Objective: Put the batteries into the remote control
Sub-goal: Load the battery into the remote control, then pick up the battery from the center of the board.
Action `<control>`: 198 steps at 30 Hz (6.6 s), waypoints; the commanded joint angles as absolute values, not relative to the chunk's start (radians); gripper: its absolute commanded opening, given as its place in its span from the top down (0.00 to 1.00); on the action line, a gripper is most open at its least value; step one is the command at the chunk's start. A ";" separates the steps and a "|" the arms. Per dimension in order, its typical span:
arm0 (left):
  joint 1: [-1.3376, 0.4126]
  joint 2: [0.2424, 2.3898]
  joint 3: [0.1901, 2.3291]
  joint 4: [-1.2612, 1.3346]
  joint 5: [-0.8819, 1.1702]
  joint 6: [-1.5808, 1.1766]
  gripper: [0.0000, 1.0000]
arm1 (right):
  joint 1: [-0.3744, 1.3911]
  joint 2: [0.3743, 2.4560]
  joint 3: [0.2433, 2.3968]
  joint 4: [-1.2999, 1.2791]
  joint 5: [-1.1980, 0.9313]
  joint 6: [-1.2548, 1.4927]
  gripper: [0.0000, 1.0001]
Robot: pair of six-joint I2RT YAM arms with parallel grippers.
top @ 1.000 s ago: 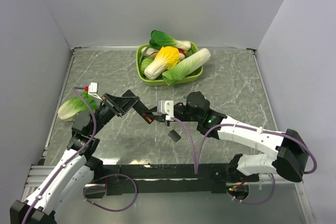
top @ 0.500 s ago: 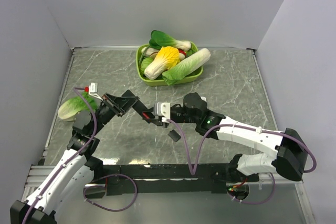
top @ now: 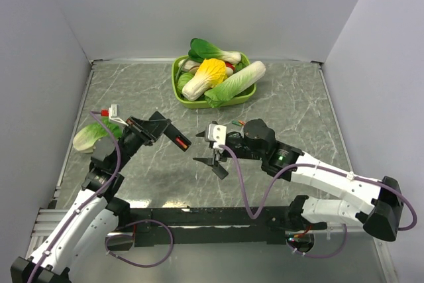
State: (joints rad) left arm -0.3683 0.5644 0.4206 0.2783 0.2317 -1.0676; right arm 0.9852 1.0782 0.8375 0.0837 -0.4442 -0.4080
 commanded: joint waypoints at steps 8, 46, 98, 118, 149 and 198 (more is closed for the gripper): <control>-0.371 0.545 0.463 0.213 0.144 -1.063 0.99 | 1.032 1.104 0.868 0.086 -0.150 -0.272 0.16; -0.371 0.531 0.472 0.150 0.072 -1.147 0.99 | 1.281 1.539 1.111 0.218 0.344 -0.353 0.62; -0.370 0.565 0.497 0.095 0.293 -0.853 0.99 | 0.461 1.311 0.985 -0.304 -0.152 -0.012 0.39; -0.370 0.566 0.482 0.095 0.327 -0.844 0.99 | 0.342 1.729 1.167 -0.287 -0.164 -0.083 0.70; -0.370 0.588 0.472 0.133 0.353 -0.867 0.99 | 0.336 1.936 1.355 -0.520 -0.137 -0.107 0.66; -0.370 0.591 0.480 0.141 0.370 -0.874 0.99 | 0.374 1.988 1.382 -0.568 -0.144 -0.376 0.68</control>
